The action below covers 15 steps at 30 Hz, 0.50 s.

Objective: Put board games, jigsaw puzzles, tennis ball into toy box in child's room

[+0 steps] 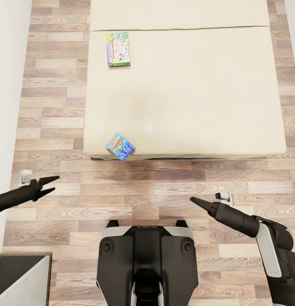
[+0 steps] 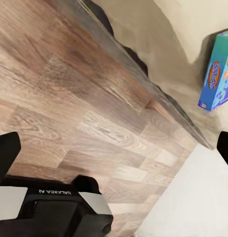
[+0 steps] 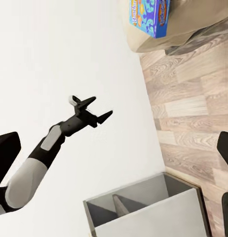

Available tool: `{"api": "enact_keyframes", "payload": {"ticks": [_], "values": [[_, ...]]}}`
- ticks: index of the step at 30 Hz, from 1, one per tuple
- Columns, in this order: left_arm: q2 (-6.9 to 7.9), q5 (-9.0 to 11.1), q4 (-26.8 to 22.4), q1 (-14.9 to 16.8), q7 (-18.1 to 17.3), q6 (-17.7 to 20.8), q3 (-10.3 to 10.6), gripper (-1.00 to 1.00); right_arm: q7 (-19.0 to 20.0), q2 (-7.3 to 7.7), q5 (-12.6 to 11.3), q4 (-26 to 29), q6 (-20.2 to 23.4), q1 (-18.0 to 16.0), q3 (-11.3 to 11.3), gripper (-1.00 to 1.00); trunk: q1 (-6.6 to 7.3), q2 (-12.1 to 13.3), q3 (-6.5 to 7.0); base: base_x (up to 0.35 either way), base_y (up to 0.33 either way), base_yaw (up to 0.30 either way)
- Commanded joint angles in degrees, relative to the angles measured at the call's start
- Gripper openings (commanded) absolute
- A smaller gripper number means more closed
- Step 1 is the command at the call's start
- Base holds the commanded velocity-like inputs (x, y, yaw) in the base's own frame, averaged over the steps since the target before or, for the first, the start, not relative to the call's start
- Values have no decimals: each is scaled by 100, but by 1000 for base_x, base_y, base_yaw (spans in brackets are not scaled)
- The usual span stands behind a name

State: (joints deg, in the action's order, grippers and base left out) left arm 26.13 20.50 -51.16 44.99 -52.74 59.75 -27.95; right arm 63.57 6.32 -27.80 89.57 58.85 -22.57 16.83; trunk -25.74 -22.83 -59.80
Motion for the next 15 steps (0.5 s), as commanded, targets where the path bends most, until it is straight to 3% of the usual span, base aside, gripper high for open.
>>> {"api": "enact_keyframes", "payload": {"ticks": [1, 4, 8, 15], "values": [[-5, -16, 1, -126, -133, 15, -14, 100, 3, 0, 9, -2, 20, -2, 9, 100, -4, -9, -5, 0, 0, 0], [-15, -17, 1, -457, -349, -22, -25, 100, -90, 0, 10, -6, 16, -2, 20, 100, -4, -9, -5, 0, 0, 0], [-84, -6, 1, -946, -552, -291, -33, 100, -507, -12, 11, -9, 13, -1, 29, 100, -4, -9, -5, 0, 0, 0], [-165, -37, -22, -1097, -597, -505, -21, 100, -1274, -75, 16, -10, 13, 2, 5, 100, -4, -9, -5, 0, 0, 0]]}}
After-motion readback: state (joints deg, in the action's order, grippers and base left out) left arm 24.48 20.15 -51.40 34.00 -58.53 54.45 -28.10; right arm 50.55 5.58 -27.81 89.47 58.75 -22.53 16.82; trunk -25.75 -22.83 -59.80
